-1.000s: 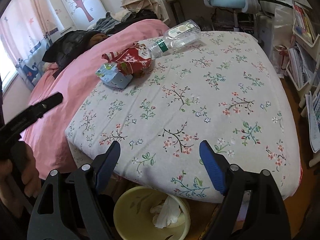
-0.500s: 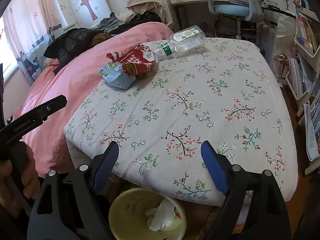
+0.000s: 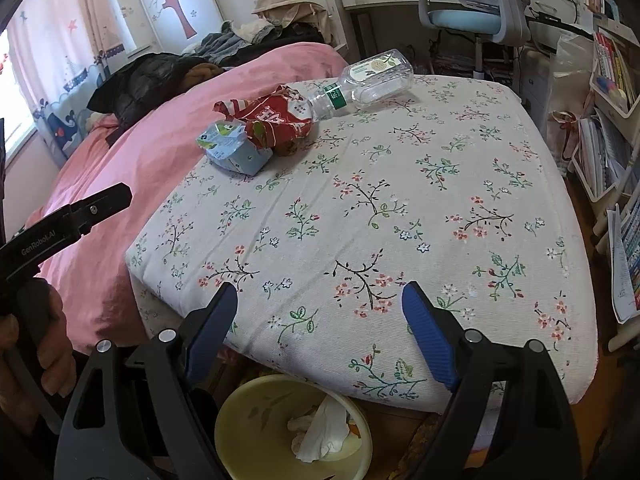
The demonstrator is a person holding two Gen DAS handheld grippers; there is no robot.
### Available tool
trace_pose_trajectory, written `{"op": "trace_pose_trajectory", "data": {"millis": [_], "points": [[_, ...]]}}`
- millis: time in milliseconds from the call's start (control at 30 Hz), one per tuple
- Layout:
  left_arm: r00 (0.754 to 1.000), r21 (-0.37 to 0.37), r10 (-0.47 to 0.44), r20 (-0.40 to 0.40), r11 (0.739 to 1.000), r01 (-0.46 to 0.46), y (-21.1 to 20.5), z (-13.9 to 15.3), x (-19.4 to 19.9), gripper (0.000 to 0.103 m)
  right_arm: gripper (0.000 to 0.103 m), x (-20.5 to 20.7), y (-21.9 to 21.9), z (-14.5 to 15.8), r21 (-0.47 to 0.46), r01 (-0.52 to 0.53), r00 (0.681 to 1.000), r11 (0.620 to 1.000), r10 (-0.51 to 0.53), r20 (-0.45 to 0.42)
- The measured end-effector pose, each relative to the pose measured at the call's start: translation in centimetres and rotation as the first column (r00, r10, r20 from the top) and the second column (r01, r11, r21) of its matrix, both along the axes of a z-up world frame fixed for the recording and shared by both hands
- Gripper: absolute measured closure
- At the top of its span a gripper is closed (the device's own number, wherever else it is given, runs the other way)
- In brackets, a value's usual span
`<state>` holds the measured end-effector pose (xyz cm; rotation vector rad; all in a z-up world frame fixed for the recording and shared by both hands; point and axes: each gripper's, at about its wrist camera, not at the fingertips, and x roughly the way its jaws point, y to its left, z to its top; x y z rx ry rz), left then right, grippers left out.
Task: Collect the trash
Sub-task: 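Raise both open tools back toward the table, then grasp the red snack wrapper with the right tool while the left tool grasps the milk carton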
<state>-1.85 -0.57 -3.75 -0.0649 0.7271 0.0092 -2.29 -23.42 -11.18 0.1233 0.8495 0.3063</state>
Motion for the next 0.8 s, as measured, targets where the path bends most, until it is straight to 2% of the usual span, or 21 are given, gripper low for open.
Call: {"op": "trace_pose_trajectory", "data": {"millis": [567, 800], "points": [[1.0, -0.018, 0.006, -0.029, 1.0, -0.006, 0.3, -0.5, 0.4, 0.012, 0.022, 0.2, 0.6, -0.1, -0.02, -0.005, 1.0, 1.0, 0.005, 0.016], [0.998, -0.043, 0.027, -0.049, 0.999, -0.029, 0.8, -0.8, 0.6, 0.012, 0.022, 4.0, 3.3, 1.6, -0.066, -0.061, 0.996, 0.996, 0.065, 0.063]]}}
